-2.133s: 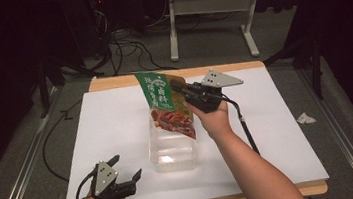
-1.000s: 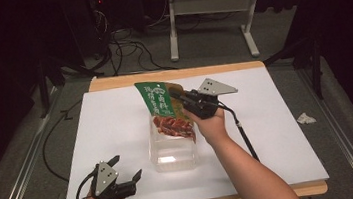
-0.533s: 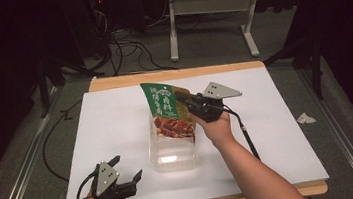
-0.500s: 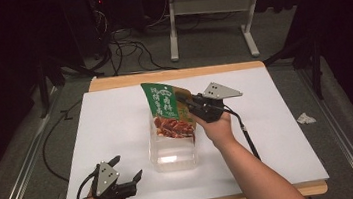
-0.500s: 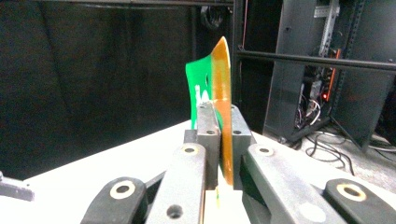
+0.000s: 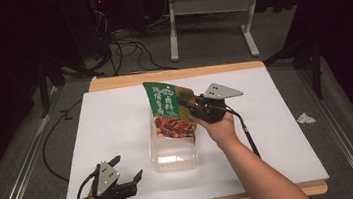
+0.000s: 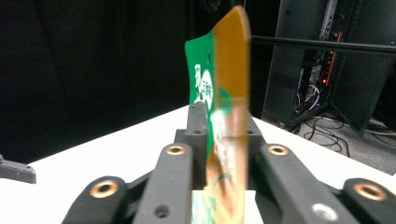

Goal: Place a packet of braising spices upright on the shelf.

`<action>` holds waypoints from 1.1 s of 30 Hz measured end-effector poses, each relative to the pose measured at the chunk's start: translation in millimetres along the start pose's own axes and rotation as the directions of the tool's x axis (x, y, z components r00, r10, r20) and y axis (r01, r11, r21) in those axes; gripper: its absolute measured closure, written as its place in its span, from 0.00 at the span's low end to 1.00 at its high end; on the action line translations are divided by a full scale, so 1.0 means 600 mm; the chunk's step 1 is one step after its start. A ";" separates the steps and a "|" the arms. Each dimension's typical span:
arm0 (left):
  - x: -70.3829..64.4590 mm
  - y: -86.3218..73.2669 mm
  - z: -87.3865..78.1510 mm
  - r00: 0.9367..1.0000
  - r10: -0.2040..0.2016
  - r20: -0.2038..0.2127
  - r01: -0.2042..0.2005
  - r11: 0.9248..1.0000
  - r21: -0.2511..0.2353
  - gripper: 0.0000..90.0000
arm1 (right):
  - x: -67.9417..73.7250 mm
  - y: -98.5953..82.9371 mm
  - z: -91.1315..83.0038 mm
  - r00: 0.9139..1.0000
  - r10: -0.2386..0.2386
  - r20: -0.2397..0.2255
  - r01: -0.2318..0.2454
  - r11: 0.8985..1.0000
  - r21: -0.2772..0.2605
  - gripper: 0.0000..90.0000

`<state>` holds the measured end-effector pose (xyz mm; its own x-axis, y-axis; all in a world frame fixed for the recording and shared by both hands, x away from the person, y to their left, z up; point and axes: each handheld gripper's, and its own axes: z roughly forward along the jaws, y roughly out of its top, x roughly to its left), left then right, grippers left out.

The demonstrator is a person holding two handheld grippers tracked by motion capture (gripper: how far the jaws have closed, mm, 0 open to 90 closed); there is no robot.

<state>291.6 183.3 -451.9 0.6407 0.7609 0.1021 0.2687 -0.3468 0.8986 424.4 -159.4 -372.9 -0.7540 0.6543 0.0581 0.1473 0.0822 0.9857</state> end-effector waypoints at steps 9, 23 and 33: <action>0.001 0.000 0.000 1.000 -0.003 0.001 0.003 1.000 -0.001 0.17 | -0.003 0.002 0.007 1.000 0.014 -0.027 -0.012 0.999 0.043 0.57; 0.001 0.000 0.000 1.000 -0.001 0.002 0.001 1.000 0.000 0.17 | -0.008 0.004 0.010 0.999 0.036 -0.016 -0.035 0.997 0.063 0.27; 0.002 0.000 0.000 1.000 -0.001 0.003 0.001 1.000 -0.001 0.17 | -0.005 0.009 0.012 0.999 0.036 0.008 -0.037 0.996 0.081 0.15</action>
<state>292.0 184.1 -451.9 0.6427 0.7597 0.0995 0.2689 -0.3453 0.8992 432.0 -155.6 -369.0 -0.7428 0.6631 0.0925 0.2264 0.1189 0.9667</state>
